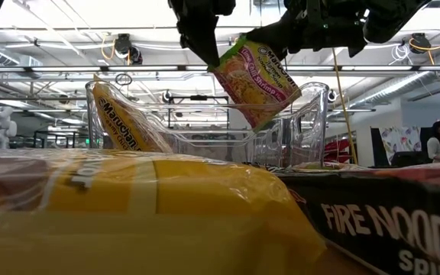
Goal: Sort Maruchan noodles
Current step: Put the green noodle pack into the center transparent bin
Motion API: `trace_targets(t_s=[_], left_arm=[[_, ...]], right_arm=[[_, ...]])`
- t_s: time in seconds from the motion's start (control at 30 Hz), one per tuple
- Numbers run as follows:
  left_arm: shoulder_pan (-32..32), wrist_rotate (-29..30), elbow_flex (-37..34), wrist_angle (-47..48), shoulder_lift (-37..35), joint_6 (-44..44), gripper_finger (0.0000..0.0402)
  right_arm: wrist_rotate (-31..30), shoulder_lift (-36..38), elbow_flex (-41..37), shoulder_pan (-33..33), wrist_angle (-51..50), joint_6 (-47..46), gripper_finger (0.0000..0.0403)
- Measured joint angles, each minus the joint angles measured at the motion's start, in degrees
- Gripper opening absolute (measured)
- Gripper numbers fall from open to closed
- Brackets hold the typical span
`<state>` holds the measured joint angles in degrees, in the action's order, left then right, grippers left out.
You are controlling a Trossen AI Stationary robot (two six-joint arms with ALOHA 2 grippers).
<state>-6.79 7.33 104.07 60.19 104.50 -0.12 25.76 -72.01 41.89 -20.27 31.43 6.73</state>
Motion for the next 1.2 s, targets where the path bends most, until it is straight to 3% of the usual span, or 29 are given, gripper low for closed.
trace_targets(t_s=[1.07,1.2], left_arm=[[0.04,0.07,0.02,0.86,1.33,-5.81,0.0077],[0.04,0.07,0.02,0.97,1.32,-5.07,0.0037]], right_arm=[[0.04,-0.02,0.00,0.00,0.01,-0.02,0.0000],[0.04,-0.02,0.00,0.00,0.01,-0.03,0.0000]])
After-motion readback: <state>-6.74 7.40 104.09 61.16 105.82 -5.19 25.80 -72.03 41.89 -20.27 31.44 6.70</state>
